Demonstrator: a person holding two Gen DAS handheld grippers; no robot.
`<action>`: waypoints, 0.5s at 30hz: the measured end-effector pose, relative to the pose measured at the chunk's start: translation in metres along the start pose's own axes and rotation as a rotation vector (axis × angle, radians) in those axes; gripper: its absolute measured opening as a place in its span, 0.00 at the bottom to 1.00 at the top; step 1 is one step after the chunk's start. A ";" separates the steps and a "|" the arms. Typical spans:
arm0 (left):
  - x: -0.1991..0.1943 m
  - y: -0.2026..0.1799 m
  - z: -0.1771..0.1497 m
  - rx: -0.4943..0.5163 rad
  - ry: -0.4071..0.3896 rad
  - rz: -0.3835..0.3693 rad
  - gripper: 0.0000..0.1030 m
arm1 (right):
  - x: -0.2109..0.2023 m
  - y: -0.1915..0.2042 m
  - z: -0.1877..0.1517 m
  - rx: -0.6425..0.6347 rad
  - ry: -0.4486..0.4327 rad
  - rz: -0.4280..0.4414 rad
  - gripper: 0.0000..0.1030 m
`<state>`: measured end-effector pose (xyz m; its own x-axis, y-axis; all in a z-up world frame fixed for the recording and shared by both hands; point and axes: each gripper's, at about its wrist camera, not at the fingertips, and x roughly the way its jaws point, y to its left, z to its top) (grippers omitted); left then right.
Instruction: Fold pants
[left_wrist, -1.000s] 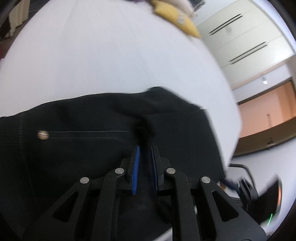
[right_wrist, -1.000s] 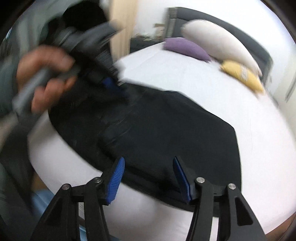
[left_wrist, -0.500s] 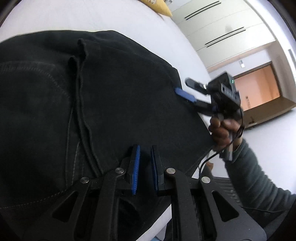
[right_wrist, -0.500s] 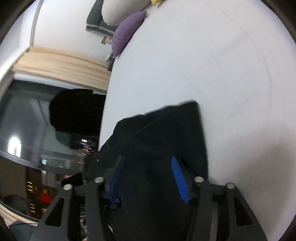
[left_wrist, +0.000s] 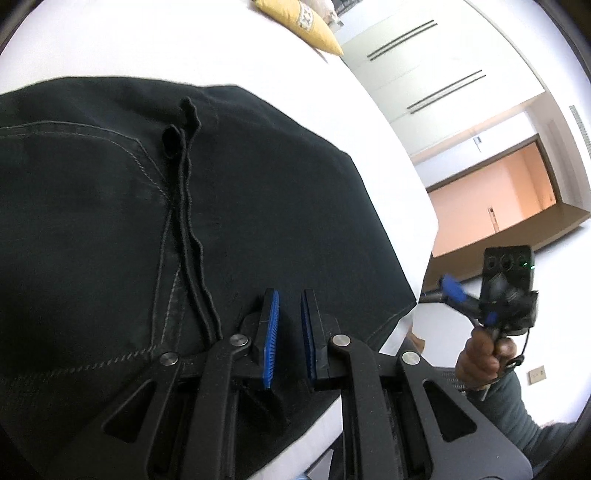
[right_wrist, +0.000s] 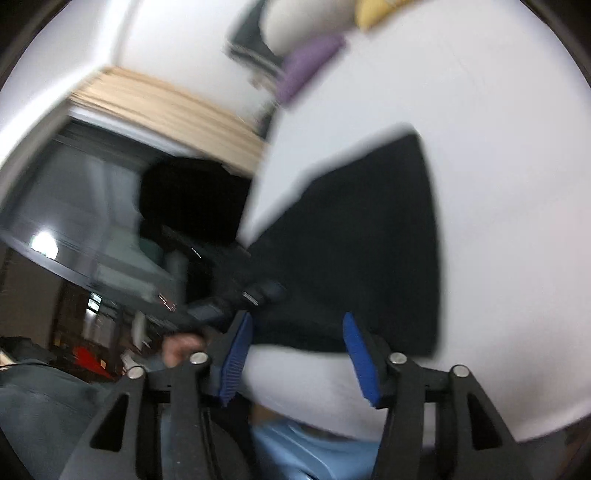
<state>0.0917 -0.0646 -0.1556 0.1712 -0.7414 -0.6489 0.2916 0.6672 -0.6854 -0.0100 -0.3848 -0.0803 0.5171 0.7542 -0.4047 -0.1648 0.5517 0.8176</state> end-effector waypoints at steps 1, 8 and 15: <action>-0.007 -0.007 0.000 -0.004 -0.010 0.002 0.11 | 0.005 -0.001 0.005 0.008 -0.024 0.019 0.68; -0.107 -0.010 -0.018 -0.036 -0.172 0.023 0.11 | 0.075 -0.041 0.004 0.055 0.046 -0.299 0.71; -0.215 0.050 -0.083 -0.223 -0.349 0.064 0.37 | 0.058 0.010 0.019 0.089 -0.110 0.027 0.72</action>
<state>-0.0084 0.1341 -0.0776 0.5022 -0.6520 -0.5680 0.0657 0.6837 -0.7268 0.0343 -0.3426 -0.0880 0.6033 0.7219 -0.3389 -0.1072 0.4945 0.8625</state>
